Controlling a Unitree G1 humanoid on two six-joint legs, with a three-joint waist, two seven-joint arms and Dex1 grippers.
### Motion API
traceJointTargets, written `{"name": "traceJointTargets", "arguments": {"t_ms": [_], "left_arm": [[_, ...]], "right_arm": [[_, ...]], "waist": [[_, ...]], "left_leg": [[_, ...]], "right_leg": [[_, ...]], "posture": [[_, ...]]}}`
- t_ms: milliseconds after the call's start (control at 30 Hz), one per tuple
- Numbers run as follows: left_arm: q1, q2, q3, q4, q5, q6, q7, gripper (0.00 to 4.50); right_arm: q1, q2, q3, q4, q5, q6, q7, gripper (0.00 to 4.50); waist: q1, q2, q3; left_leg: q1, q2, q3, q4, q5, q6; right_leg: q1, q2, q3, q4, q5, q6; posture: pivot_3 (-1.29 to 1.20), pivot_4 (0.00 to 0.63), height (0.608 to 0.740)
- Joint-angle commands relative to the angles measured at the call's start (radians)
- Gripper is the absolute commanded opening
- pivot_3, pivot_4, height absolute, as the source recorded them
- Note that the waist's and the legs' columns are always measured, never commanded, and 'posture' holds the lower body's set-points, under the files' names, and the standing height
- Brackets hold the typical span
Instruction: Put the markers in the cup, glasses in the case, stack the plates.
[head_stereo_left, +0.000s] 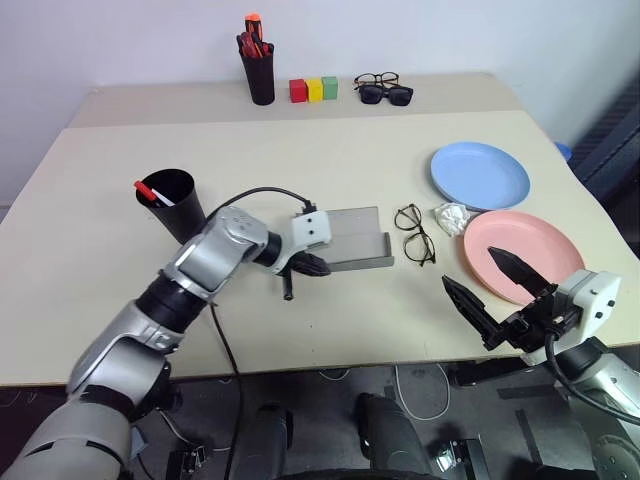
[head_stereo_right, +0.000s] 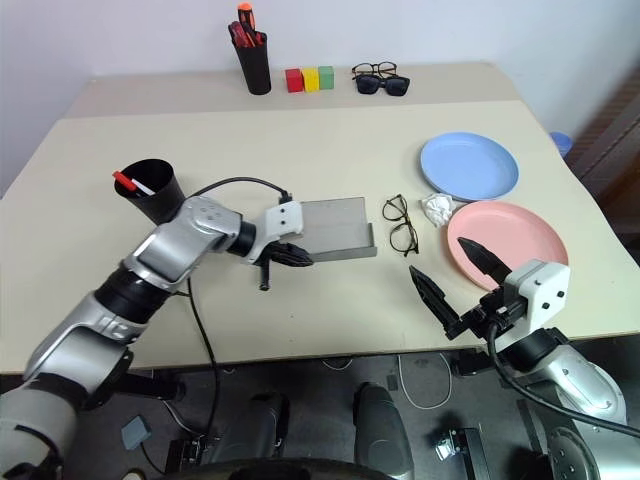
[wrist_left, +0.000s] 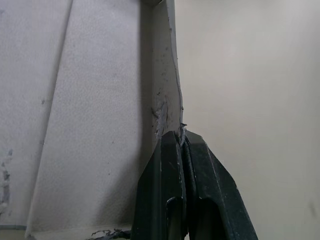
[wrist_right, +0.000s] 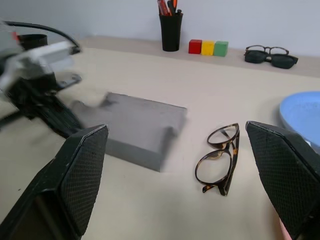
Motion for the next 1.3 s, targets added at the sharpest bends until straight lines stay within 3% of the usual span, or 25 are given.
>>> {"name": "traceJointTargets", "arguments": {"t_ms": [33, 167, 333, 1100, 1200, 1300], "left_arm": [[0.044, 0.052, 0.032, -0.118, -0.030, 0.029, -0.037, 0.02], [0.132, 0.125, 0.040, -0.184, -0.035, 0.031, -0.049, 0.02], [0.174, 0.145, 0.045, -0.211, -0.039, 0.035, -0.044, 0.02], [0.134, 0.089, 0.049, -0.130, -0.037, -0.003, -0.049, 0.02], [0.131, 0.093, 0.050, -0.136, -0.046, 0.006, -0.064, 0.95], [0.130, 0.086, 0.057, -0.141, -0.049, 0.023, -0.054, 2.36]], "right_arm": [[0.003, -0.009, -0.003, -0.021, 0.003, 0.000, 0.001, 4.50], [0.001, -0.014, 0.013, 0.015, -0.012, 0.005, 0.015, 4.50], [-0.019, -0.023, 0.029, 0.056, -0.020, 0.013, 0.034, 4.50], [-0.075, -0.054, 0.023, 0.079, -0.039, 0.119, -0.031, 4.50], [-0.110, -0.057, 0.045, 0.086, -0.054, 0.133, -0.045, 4.50], [-0.171, -0.062, 0.067, 0.102, -0.065, 0.163, -0.065, 4.50]], "waist": [[0.004, 0.000, 0.000], [0.003, 0.000, 0.000], [0.002, 0.000, 0.000], [0.004, 0.000, 0.000], [0.003, 0.000, 0.000], [-0.001, 0.000, 0.000]], "left_leg": [[0.000, 0.000, 0.000, 0.000, 0.000, 0.000], [0.000, 0.000, 0.000, 0.001, 0.000, 0.000], [0.001, 0.000, 0.000, 0.001, 0.000, 0.000], [0.002, 0.000, 0.000, 0.004, 0.000, 0.000], [0.002, 0.000, 0.000, 0.005, 0.000, 0.000], [0.002, 0.000, 0.000, 0.005, 0.000, 0.000]], "right_leg": [[0.000, 0.000, 0.000, 0.000, 0.000, 0.000], [0.000, 0.000, 0.000, 0.000, 0.000, 0.000], [0.000, 0.000, 0.000, 0.001, -0.002, 0.003], [0.000, 0.000, 0.000, 0.007, -0.002, 0.003], [0.000, 0.000, 0.000, 0.008, -0.003, 0.003], [0.000, 0.000, 0.000, 0.008, -0.002, 0.003]], "posture": [[0.00, 0.150, 0.740], [0.00, 0.150, 0.740], [0.00, 0.150, 0.740], [0.00, 0.150, 0.740], [0.00, 0.150, 0.740], [0.00, 0.150, 0.740]]}}
